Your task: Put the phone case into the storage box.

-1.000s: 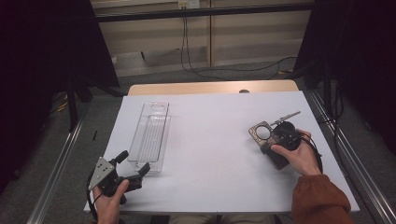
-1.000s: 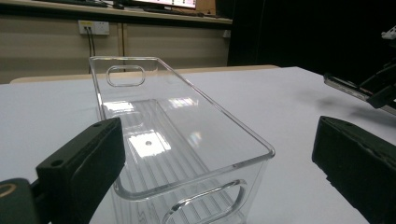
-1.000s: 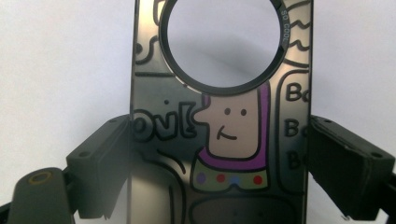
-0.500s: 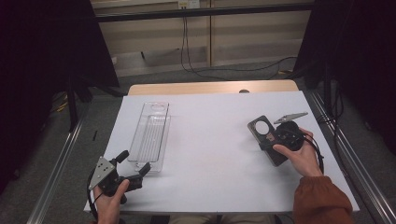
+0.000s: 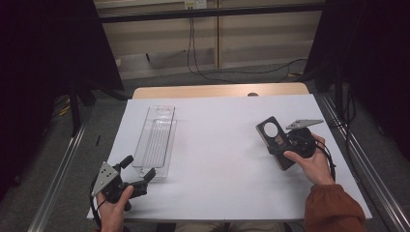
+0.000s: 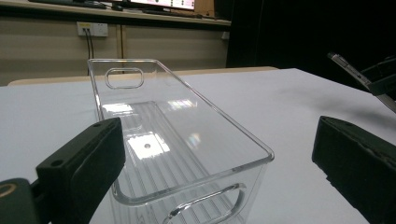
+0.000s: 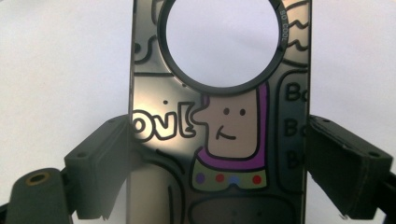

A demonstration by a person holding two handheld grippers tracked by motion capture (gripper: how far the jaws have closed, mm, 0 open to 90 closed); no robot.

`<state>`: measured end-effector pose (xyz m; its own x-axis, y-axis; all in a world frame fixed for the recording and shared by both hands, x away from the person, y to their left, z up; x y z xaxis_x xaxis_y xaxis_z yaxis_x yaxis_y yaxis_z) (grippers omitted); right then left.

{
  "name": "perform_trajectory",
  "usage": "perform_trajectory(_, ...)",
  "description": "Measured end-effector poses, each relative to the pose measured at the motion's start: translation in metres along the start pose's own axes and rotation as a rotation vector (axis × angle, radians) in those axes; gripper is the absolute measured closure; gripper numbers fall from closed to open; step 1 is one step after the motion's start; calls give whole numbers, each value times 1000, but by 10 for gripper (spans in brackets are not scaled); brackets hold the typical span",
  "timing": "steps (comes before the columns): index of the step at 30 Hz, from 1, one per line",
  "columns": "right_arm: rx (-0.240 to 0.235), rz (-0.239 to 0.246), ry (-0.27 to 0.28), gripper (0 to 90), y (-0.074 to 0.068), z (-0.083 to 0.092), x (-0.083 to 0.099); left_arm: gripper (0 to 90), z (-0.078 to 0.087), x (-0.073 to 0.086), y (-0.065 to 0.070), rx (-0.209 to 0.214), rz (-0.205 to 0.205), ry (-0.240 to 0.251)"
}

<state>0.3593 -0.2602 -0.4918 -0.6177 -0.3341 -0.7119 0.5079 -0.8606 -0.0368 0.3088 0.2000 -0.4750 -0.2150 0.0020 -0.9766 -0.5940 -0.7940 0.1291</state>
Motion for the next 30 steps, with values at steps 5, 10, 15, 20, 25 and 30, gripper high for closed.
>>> perform_trajectory(5,-18,20,42,123,-2,0,-2,35,0,0,-1,-6,8,0)
perform_trajectory(10,-31,50,97,123,-7,2,-5,41,0,-1,-1,-15,9,2)
perform_trajectory(15,-53,53,133,123,-12,2,-5,41,0,-3,-2,-22,21,12)
perform_trajectory(20,-79,49,175,123,-15,4,-7,41,0,-4,-2,-24,27,20)
perform_trajectory(25,-102,48,201,123,-19,4,-7,33,1,-5,-2,-24,18,20)
perform_trajectory(30,-117,50,214,123,-25,5,-8,32,-1,-5,0,-4,30,14)
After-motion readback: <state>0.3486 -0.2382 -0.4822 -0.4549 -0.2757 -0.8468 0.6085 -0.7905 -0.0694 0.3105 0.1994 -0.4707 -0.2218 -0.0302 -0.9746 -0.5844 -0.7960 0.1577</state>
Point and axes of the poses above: each handheld gripper's, and its own axes: z roughly backward along the jaws, x roughly out of its underside, y roughly to its right, the point moved 8 cm from there along -z, roughly forward along the jaws, and after that the axes turned 1 degree about z, right-handed, at the moved point
